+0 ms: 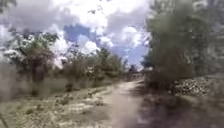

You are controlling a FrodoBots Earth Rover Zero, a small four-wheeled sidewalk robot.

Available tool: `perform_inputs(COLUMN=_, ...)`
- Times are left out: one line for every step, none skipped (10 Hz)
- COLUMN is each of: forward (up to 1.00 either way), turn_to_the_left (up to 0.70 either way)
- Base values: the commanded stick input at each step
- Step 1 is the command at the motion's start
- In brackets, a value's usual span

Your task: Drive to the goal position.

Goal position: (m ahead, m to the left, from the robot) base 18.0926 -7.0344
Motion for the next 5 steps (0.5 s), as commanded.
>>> perform_inputs(forward=0.70, turn_to_the_left=0.00)
perform_inputs(forward=0.70, turn_to_the_left=0.00)
perform_inputs(forward=0.70, turn_to_the_left=0.00)
perform_inputs(forward=0.70, turn_to_the_left=0.00)
perform_inputs(forward=0.70, turn_to_the_left=0.00)
